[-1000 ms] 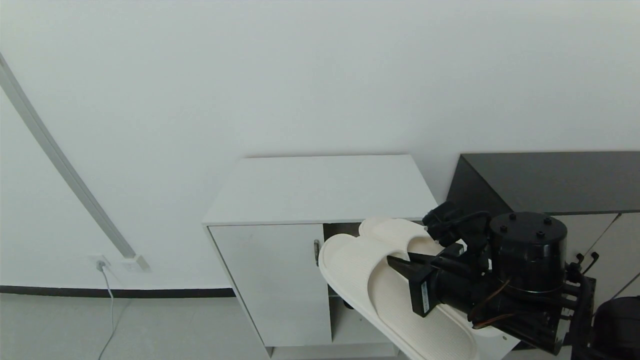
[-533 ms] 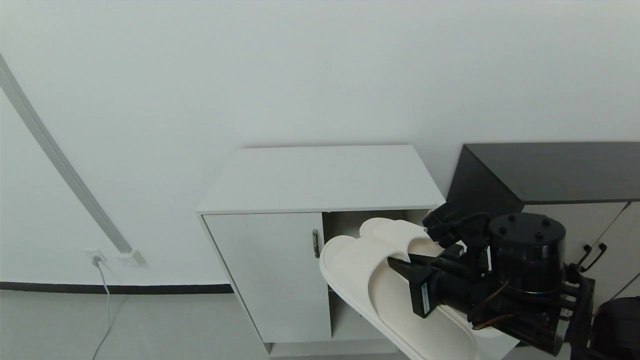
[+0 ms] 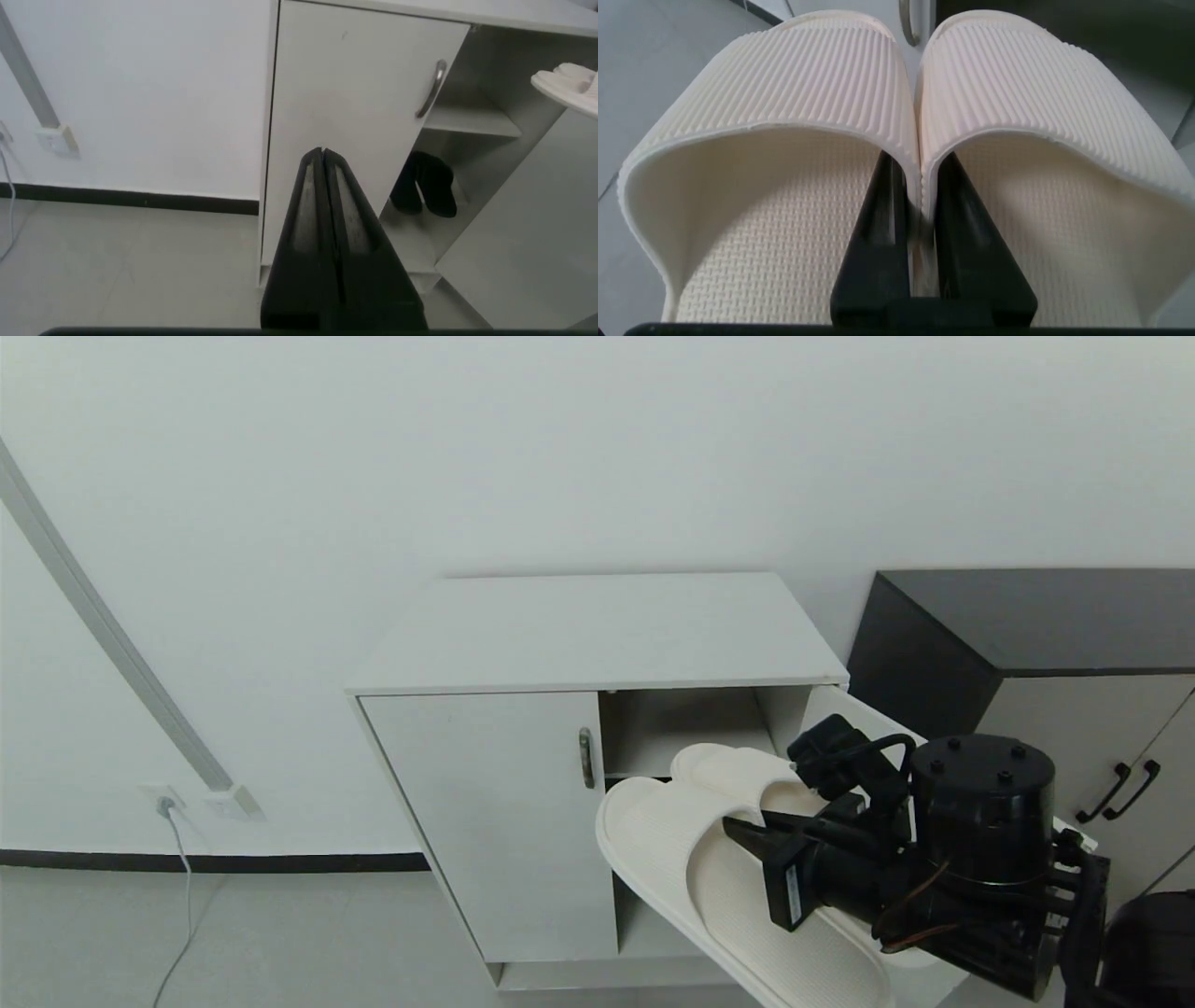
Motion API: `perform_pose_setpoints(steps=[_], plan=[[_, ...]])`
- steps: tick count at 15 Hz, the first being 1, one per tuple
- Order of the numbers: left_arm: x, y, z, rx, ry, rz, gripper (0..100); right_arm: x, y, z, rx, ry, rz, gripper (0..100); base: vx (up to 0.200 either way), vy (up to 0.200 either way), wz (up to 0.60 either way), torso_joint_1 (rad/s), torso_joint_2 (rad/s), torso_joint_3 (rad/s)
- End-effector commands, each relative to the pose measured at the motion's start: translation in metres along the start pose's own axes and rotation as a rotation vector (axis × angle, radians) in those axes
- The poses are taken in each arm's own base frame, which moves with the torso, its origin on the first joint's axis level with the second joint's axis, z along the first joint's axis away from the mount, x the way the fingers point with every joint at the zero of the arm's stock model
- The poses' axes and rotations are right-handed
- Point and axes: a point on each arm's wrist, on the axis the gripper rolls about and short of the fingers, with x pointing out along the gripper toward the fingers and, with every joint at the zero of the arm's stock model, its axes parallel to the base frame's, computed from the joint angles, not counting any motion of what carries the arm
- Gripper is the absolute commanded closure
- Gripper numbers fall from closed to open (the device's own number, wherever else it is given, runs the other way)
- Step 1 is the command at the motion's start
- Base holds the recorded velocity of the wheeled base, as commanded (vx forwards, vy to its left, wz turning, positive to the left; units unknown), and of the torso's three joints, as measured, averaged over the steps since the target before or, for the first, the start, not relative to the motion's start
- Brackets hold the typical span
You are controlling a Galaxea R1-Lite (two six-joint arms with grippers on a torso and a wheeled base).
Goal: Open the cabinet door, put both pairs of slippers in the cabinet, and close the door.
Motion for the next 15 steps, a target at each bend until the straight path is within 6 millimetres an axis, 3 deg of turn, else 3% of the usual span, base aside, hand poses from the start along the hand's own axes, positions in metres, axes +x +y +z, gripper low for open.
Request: perform_pose_setpoints(steps=[1, 15], plan=[[0.0001, 0.0000, 0.0000, 0.000, 0.001, 0.000, 100, 0.0004, 0.0003, -0.0008, -0.001, 0.003, 0.001, 100, 0.000, 0.000, 0.00, -0.227, 0.54, 0.325], [0.0001, 0.0000, 0.0000, 0.000, 0.001, 0.000, 100, 0.0012, 0.0007, -0.0031, -0.014, 0.008, 0.002, 100, 0.000, 0.000, 0.00, -0.183, 0.50, 0.319]])
